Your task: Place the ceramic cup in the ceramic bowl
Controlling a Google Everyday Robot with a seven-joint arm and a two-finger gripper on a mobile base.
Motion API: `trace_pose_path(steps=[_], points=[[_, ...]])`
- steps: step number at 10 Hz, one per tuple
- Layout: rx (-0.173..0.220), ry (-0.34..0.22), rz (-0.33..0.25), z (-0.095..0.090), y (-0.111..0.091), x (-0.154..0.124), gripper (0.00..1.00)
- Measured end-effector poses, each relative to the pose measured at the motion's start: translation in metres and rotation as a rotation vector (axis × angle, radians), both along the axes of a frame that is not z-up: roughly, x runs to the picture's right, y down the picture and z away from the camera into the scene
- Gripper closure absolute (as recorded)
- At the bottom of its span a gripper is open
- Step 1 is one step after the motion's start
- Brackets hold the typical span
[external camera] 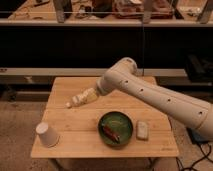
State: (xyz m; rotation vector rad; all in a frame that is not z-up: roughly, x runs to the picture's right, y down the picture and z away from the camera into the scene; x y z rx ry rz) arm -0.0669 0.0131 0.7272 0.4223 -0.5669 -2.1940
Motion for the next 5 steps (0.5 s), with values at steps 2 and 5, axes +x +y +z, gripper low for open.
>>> trace_pose_path(steps=[2,5], points=[[0.046,-0.214,-0.033,-0.004,0.009,-0.065,0.2],[0.075,-0.487,-0.04,-0.006,0.018,-0.13,0.2]])
